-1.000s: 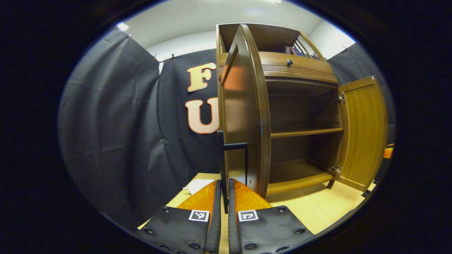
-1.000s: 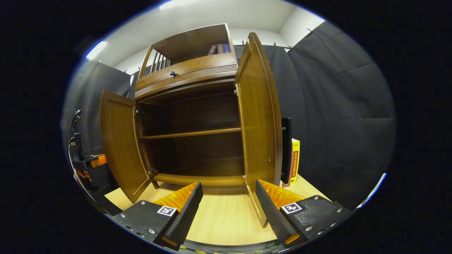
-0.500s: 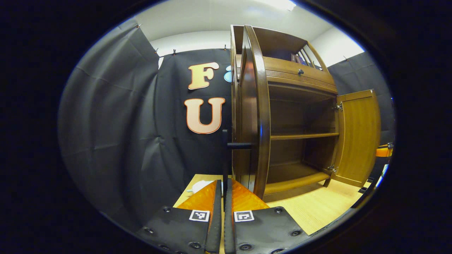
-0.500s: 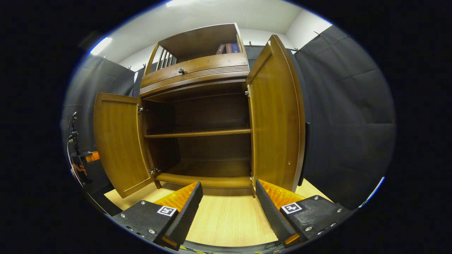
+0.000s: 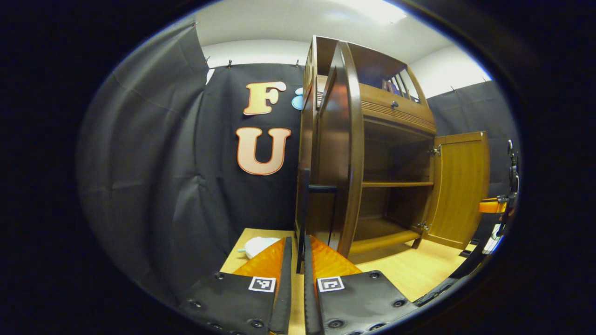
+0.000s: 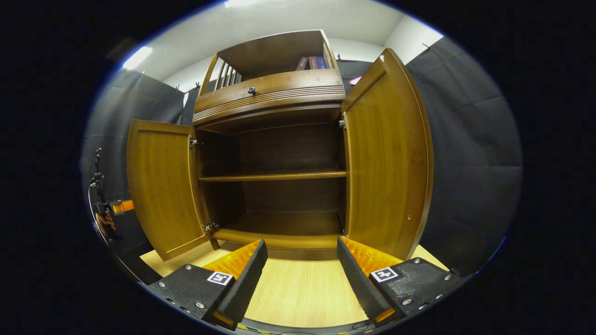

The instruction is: Open the right door of the double-door shoe cabinet with the right hand, and open the left door with the left hand.

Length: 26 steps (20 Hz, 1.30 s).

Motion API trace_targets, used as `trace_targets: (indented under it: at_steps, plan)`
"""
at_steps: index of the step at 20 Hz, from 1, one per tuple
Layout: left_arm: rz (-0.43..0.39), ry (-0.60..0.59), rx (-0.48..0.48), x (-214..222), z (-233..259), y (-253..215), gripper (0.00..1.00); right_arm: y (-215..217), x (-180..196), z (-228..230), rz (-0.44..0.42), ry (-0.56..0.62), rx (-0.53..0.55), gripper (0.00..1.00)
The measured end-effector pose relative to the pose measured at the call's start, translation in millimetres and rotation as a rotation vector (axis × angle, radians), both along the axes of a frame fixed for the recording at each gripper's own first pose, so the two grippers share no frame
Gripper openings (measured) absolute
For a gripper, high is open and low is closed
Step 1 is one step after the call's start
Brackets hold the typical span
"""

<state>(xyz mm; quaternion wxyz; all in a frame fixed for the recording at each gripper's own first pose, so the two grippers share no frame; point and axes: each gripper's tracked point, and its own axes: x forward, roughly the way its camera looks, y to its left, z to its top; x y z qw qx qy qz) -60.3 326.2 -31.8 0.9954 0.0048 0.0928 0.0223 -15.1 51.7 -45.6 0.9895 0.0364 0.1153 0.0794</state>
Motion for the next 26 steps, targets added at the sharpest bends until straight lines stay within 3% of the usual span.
trace_targets:
  at_steps: [3, 6, 10, 12, 14, 15, 16, 18, 19, 23, 26]
  plan:
    - [0.065, -0.020, 0.025, -39.4, 12.4, -0.8, 0.22, -0.6, 5.7, -3.0, 0.001, 0.003, 0.007, 0.92]
    - [0.109, -0.046, 0.069, -52.1, 45.2, -18.3, 0.11, -2.3, 10.6, 2.5, -0.012, -0.030, 0.018, 0.92]
    - [0.074, -0.090, 0.051, -23.1, 71.0, -85.0, 0.12, -11.1, 24.6, 6.2, -0.019, -0.046, 0.034, 0.92]
    - [0.058, -0.080, 0.029, -6.7, 58.3, -125.6, 0.16, -17.5, 24.0, 2.7, -0.032, -0.043, 0.046, 0.92]
    - [0.037, -0.074, -0.003, 8.4, 43.3, -162.1, 0.12, -25.0, 23.3, -0.3, -0.052, -0.037, 0.054, 0.92]
    - [0.036, -0.068, 0.010, 16.2, 36.1, -173.8, 0.12, -30.1, 23.6, -3.0, -0.069, -0.030, 0.056, 0.92]
    - [0.043, -0.066, 0.034, 24.1, 29.4, -182.8, 0.16, -31.6, 22.2, -7.3, -0.074, -0.018, 0.058, 0.99]
    - [0.010, -0.053, 0.022, 37.0, 17.4, -211.3, 0.16, -34.2, 18.8, -13.8, -0.077, -0.007, 0.046, 0.99]
    - [-0.003, -0.056, 0.009, 41.4, 13.8, -223.5, 0.12, -35.0, 19.4, -14.8, -0.078, -0.011, 0.041, 0.99]
    - [0.050, -0.081, 0.009, 50.4, 4.7, -232.8, 0.19, -29.7, 16.8, -15.5, -0.051, -0.011, 0.014, 0.99]
    - [0.087, -0.103, 0.001, 52.9, 3.6, -228.9, 0.45, -26.2, 17.1, -13.8, -0.033, -0.023, -0.009, 0.99]
